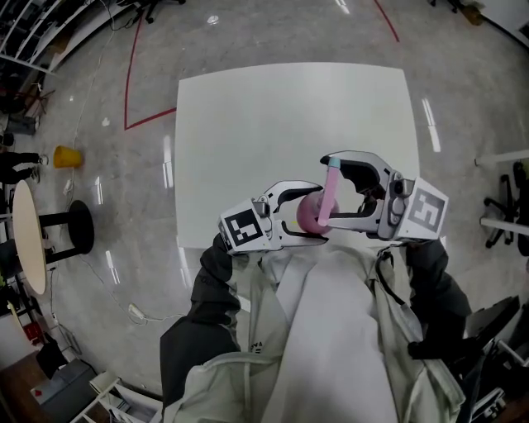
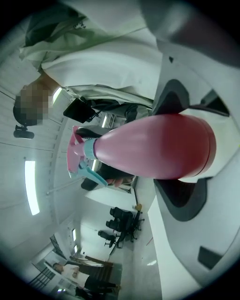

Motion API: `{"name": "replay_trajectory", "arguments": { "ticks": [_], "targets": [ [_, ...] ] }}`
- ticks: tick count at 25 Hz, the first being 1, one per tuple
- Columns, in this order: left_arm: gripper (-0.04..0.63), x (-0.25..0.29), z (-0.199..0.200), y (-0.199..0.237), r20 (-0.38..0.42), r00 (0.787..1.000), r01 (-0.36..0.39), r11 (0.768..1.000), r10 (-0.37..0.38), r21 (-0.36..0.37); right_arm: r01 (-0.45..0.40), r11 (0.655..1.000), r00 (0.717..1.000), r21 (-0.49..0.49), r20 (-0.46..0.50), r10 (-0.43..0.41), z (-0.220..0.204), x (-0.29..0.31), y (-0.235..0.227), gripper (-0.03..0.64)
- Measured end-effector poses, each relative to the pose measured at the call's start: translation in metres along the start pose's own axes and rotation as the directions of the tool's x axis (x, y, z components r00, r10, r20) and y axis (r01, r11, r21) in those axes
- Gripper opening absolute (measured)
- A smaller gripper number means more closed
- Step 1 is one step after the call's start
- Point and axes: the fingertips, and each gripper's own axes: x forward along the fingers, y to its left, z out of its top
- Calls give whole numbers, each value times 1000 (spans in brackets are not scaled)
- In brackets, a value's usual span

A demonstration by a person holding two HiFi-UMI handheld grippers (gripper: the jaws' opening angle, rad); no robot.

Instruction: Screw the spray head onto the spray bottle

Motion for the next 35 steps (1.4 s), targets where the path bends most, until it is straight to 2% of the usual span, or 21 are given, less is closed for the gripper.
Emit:
{"name": "replay_trajectory", "arguments": {
  "ticks": [2,4,6,7,8,9,10,11,14,16,17,19,21,23,25,26,27,30,32,33,35],
  "targets": [
    [416,-3,-3,16,-8,996,-84,996,84,15,108,991,993,-77,-29,-111,-2,-2,-12,331],
    [416,-9,-9,43,-35,971,-235,971,236,42,276,950,954,-149,-81,-290,-9,-7,-30,300],
    [416,-18,-15,72,-62,910,-408,911,411,55,463,865,866,-196,-106,-488,-17,-15,-48,266],
    [416,-21,-17,83,-71,878,-471,880,474,58,544,813,815,-209,-101,-571,-18,-19,-55,240],
    [416,-23,-18,89,-74,857,-507,860,510,61,604,765,770,-222,-84,-633,-18,-23,-59,195],
    [416,-23,-18,91,-69,852,-516,854,520,60,641,731,741,-232,-61,-669,-17,-27,-61,83],
    [416,-22,-17,88,-56,858,-508,860,511,52,654,720,733,-232,-41,-679,-15,-28,-60,83],
    [416,-21,-15,85,-39,869,-492,870,493,42,644,732,746,-220,-29,-665,-14,-29,-57,83],
    [416,-22,-12,75,-11,892,-452,891,453,40,518,837,849,-175,-11,-528,-9,-26,-46,86],
    [416,-23,-11,70,-2,904,-428,902,428,52,419,890,905,-182,0,-426,-5,-26,-42,130],
    [416,-23,-10,67,3,910,-413,909,414,56,381,907,922,-181,5,-387,-3,-27,-42,188],
    [416,-21,-10,62,9,922,-386,921,386,62,323,935,946,-150,12,-325,-2,-28,-41,236],
    [416,-18,-13,55,2,934,-357,932,358,69,248,964,968,-94,0,-249,-4,-23,-34,237],
    [416,-13,-18,51,-19,941,-336,938,338,83,203,977,978,-72,-33,-205,-10,-17,-27,236],
    [416,-10,-22,52,-31,936,-348,934,352,87,215,970,973,-112,-63,-223,-16,-14,-26,233],
    [416,-9,-23,55,-35,928,-368,926,372,87,240,962,965,-132,-73,-251,-19,-15,-27,179],
    [416,-9,-25,59,-38,916,-395,914,400,90,271,952,956,-142,-76,-284,-21,-15,-30,121],
    [416,-11,-29,74,-60,867,-485,866,494,122,382,911,918,-152,-49,-393,-20,-15,-44,109],
    [416,-13,-30,83,-75,827,-545,826,558,143,481,864,869,-149,-47,-492,-22,-15,-52,107],
    [416,-13,-31,89,-87,799,-579,800,595,154,542,828,831,-144,-54,-553,-23,-16,-56,107],
    [416,-12,-38,100,-122,729,-652,738,673,172,649,748,746,-139,-77,-662,-28,-16,-62,104]
  ]
}}
